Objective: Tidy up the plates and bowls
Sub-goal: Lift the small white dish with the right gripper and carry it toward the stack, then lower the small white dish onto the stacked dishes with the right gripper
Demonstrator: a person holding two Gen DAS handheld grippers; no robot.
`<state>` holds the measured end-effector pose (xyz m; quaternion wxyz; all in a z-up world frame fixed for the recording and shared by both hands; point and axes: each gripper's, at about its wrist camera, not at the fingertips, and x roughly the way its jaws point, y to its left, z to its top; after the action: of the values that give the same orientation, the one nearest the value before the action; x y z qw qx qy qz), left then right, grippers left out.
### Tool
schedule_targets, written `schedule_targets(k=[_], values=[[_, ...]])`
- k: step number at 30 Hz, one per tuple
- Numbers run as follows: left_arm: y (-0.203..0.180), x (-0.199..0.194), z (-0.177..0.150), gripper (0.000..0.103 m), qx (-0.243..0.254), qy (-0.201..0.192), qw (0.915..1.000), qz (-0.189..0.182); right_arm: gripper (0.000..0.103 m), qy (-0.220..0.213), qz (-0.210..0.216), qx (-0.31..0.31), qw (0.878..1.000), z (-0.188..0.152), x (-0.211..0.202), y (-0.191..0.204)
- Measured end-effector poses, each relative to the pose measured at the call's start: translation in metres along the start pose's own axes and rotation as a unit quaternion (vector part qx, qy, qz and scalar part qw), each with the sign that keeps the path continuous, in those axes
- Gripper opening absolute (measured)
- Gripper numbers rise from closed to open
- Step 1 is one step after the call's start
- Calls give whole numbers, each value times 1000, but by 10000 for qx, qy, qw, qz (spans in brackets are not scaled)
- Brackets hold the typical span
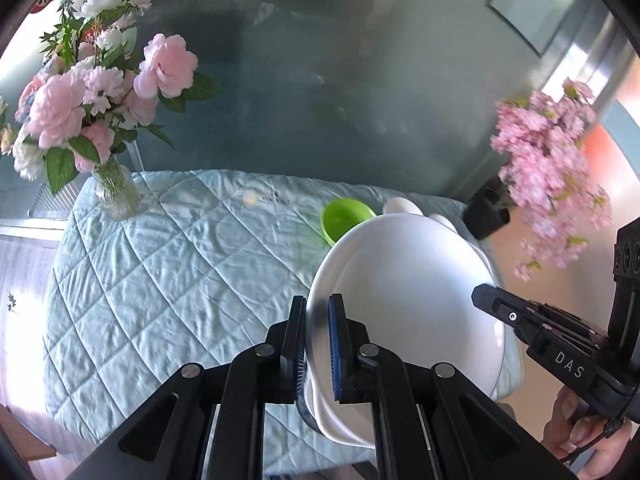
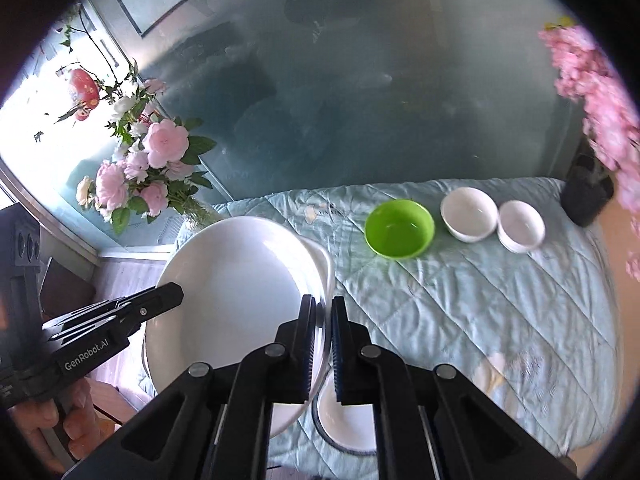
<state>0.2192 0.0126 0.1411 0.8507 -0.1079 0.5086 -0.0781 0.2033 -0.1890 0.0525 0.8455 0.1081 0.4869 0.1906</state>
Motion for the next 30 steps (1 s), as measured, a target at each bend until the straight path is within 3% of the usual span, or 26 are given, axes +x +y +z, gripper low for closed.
schedule_targets(k=[7, 13, 30], values=[[-21, 8, -58, 6, 43, 241, 9996, -136, 7, 123, -29, 207, 9997, -43, -26, -20], [-22, 27, -97, 6, 33, 476, 9987, -190, 7, 364, -41, 332, 9988, -78, -23, -35], [-7, 112, -149, 6, 101, 968, 9950, -221, 7, 757, 55, 807, 9938, -126, 29, -72]])
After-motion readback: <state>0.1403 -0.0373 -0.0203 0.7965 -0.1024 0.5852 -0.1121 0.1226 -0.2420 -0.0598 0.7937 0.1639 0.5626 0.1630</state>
